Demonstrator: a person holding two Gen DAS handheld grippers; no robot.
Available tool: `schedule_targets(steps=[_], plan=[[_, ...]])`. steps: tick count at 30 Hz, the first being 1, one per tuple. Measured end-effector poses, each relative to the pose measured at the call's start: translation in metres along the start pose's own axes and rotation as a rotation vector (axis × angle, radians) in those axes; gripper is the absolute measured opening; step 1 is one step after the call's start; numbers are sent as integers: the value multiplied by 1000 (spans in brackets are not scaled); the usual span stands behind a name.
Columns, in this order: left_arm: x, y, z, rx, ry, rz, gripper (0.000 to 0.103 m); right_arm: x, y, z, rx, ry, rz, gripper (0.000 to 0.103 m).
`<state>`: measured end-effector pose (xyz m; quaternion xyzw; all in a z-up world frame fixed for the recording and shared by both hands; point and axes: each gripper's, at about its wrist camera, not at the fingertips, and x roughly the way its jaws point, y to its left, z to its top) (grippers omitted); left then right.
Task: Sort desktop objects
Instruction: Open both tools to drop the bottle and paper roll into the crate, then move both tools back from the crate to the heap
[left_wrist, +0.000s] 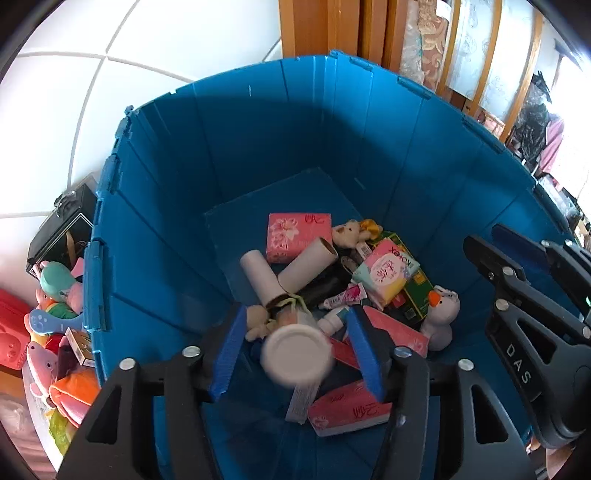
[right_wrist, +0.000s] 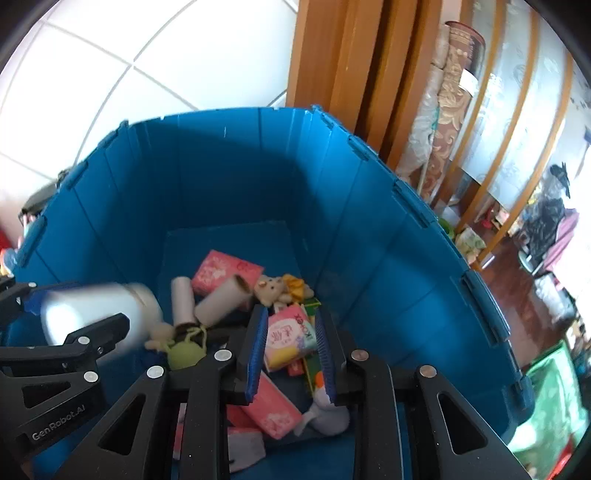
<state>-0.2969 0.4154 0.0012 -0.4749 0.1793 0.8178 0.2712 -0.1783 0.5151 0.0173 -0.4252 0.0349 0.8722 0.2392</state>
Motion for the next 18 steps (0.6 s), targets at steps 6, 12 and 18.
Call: schedule_targets(steps=[6,12,18], plan=[[0,2,-2,-10,-5,-7,63,-1,-3,0,33,2,-9,66],[-6,7,-3,-41,-37,-21,63,-6,-4,-1,49,-28,-36,73],[-15,11,-2,-56,-79,-23,63,-7,-7,1,67,-29,-12,84]])
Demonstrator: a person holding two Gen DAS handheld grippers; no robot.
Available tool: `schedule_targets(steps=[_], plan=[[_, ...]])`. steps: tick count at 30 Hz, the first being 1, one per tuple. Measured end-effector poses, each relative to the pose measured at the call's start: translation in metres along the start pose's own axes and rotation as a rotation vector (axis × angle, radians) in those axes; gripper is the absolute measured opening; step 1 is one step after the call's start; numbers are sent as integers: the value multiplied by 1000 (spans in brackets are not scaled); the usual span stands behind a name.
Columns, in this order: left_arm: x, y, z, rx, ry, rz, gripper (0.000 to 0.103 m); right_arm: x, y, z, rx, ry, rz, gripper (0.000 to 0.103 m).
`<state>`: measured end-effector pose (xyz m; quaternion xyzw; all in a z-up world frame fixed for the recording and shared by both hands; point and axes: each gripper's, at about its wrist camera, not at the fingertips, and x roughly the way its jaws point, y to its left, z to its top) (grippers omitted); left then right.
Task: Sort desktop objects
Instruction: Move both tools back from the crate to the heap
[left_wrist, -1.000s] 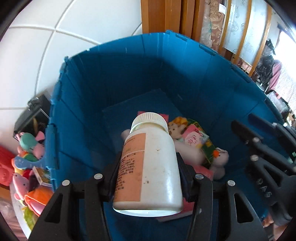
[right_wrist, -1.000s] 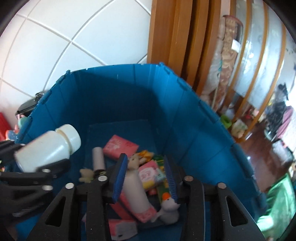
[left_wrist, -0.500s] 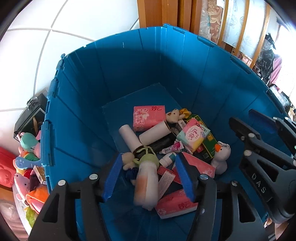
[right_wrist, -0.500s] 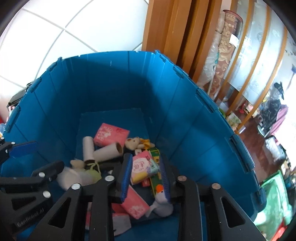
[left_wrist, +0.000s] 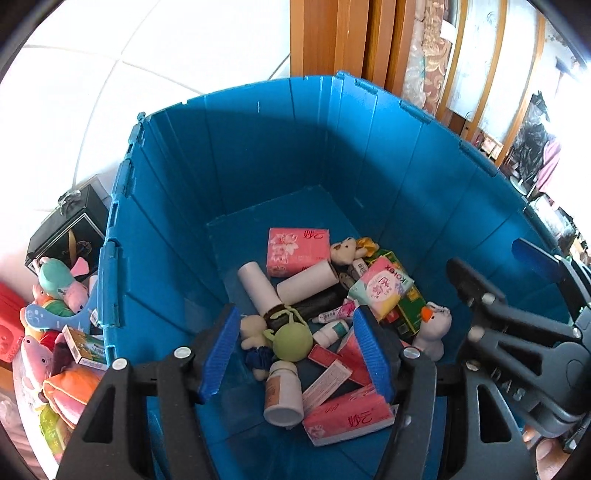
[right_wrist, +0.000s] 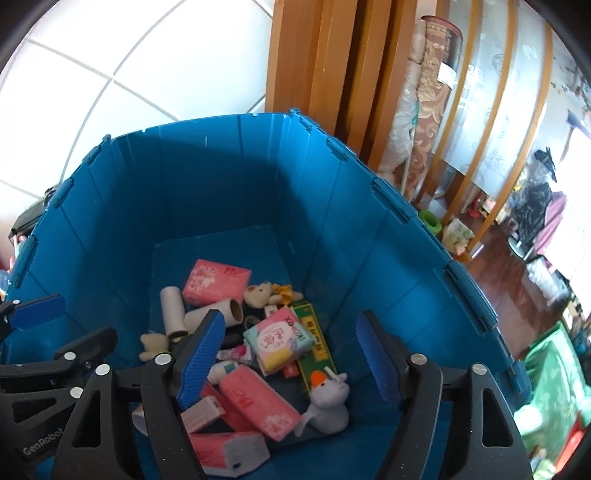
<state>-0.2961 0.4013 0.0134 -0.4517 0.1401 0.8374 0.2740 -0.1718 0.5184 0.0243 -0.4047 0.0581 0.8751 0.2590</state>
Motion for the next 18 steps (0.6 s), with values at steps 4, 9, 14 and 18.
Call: schedule_targets(steps=[4,9,14,18], plan=[[-17,-3,-2,25,-78,24,63,-6,-4,2,23,-20,-3,98],[-52,6,-7,10,-146,-26,63,-32,-9,0,37,-70,13,102],[-96,25,-26,-15,-245,-14,63,-75,11,-7,-24,-170,7,103],[-125,50,-56,-56,-318,19,67,-106,39,-19,-63,-234,66,103]])
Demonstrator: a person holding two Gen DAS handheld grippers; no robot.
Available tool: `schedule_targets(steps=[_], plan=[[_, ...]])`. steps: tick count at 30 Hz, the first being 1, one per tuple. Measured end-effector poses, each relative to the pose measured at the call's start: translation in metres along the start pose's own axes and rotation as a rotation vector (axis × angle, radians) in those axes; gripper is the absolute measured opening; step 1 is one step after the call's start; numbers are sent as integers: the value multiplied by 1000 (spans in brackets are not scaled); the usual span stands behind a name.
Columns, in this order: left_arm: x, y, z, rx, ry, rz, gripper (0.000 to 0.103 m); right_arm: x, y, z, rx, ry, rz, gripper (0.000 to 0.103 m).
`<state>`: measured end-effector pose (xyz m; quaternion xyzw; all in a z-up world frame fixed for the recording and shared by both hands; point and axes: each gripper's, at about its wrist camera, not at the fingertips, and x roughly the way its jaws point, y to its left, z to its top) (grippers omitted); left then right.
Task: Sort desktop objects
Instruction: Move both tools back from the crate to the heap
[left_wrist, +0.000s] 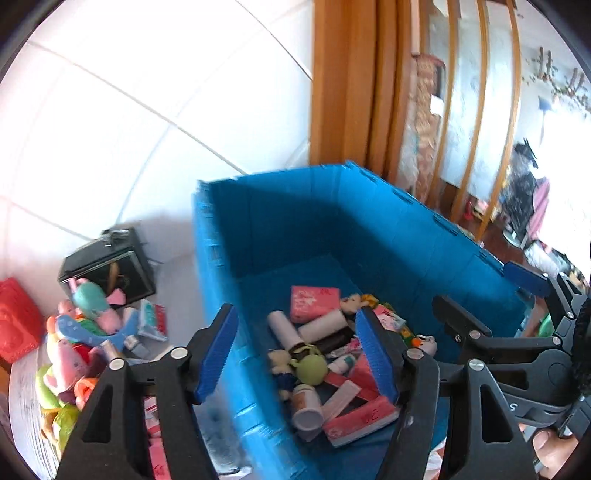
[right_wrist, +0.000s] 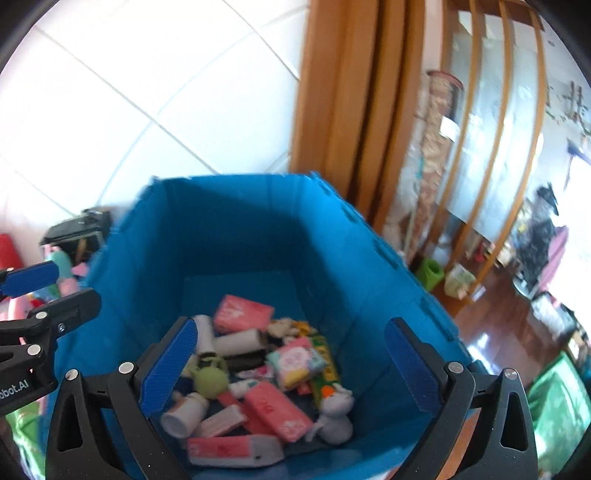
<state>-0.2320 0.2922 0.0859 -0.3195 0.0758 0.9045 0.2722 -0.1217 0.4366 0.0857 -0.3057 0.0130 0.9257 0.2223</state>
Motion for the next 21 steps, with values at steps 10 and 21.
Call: schedule_targets(steps=[10,21], plan=[[-67,108,-76,-132,-118,215,68,-49,100,-28,-64,-89,234,103],[-97,248,-197,-262,5,436,68,-65,224,-82,-185,-64,510,103]])
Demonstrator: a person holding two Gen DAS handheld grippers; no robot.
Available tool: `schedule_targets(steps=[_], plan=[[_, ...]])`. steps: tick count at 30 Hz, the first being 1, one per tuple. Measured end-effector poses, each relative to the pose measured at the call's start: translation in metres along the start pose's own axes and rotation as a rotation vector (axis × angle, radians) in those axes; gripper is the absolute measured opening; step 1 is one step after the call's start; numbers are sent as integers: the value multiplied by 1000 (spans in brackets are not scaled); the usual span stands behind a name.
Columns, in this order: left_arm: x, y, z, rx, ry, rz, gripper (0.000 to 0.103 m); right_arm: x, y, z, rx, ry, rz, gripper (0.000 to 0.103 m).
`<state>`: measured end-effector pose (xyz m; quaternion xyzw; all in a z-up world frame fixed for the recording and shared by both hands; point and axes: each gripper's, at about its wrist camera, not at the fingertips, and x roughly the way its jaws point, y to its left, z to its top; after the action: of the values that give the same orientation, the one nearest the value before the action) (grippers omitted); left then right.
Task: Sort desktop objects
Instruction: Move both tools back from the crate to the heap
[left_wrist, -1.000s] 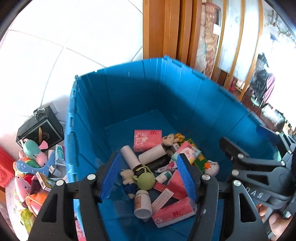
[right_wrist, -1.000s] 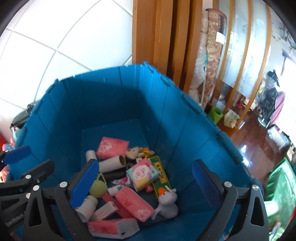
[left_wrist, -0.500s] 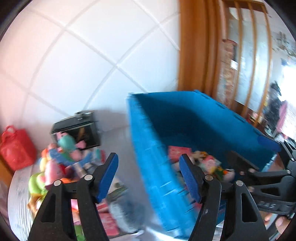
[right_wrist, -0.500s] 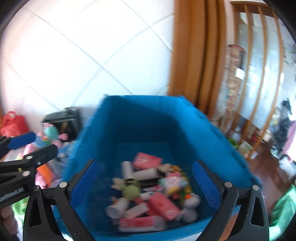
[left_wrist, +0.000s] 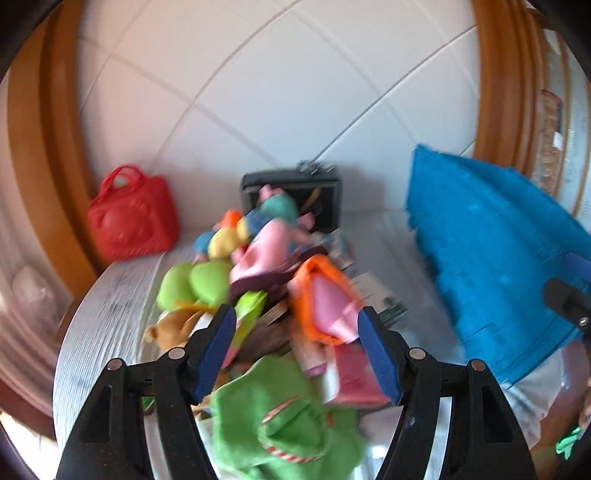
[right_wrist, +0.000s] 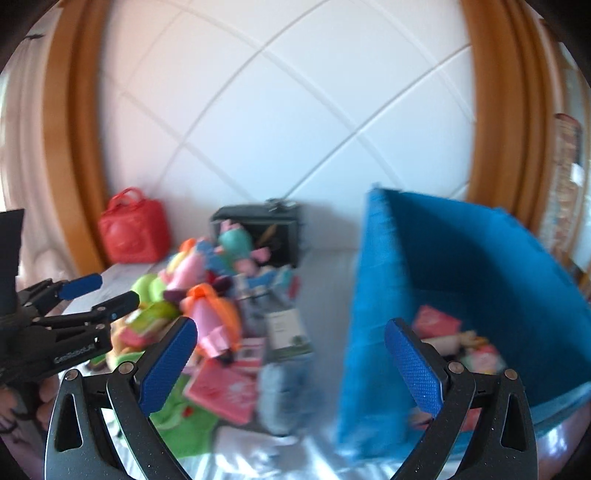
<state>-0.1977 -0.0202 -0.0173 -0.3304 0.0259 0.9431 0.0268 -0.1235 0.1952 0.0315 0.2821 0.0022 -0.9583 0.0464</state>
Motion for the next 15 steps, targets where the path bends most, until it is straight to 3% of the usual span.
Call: schedule_targets(steps=[4,9,15], plan=[[30,59,-38,-60,129,92,68,36,35,-27,0,107,78,103],[68,116,-96,-122,301,160,68,87,55,-69,52,274,100,103],[93,149,-162,-118,445,166,68,134,54,-119,125,448,63,103]])
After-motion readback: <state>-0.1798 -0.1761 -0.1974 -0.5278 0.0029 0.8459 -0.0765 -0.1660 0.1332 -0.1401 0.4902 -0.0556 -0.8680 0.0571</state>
